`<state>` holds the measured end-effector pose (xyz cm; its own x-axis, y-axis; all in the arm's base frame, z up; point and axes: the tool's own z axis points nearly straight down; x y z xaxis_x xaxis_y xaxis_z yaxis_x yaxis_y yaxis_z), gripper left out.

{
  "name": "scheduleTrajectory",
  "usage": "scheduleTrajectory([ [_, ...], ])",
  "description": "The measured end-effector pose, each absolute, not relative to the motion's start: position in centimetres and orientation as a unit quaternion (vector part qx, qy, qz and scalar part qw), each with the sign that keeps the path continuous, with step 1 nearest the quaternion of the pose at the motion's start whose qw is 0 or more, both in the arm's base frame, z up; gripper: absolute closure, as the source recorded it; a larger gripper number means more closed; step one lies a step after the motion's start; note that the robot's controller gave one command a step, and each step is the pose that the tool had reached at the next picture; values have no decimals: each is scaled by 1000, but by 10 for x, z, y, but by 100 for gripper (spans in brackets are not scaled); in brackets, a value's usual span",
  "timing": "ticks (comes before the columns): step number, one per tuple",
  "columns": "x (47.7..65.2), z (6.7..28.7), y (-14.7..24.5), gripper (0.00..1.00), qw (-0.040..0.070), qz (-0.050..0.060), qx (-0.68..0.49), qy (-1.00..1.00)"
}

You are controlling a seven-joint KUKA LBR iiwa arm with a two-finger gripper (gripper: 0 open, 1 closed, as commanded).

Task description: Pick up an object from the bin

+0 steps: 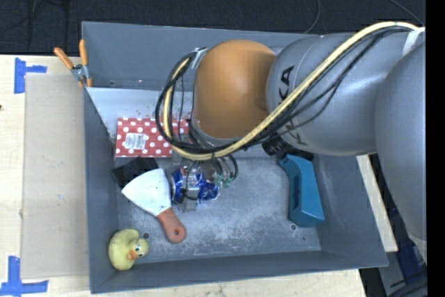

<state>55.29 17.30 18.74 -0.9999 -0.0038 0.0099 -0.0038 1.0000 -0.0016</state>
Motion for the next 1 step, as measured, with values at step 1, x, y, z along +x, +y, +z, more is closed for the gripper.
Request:
scheduleTrajectory([
  [1,555,192,172,0,1,0,-1,-1000],
])
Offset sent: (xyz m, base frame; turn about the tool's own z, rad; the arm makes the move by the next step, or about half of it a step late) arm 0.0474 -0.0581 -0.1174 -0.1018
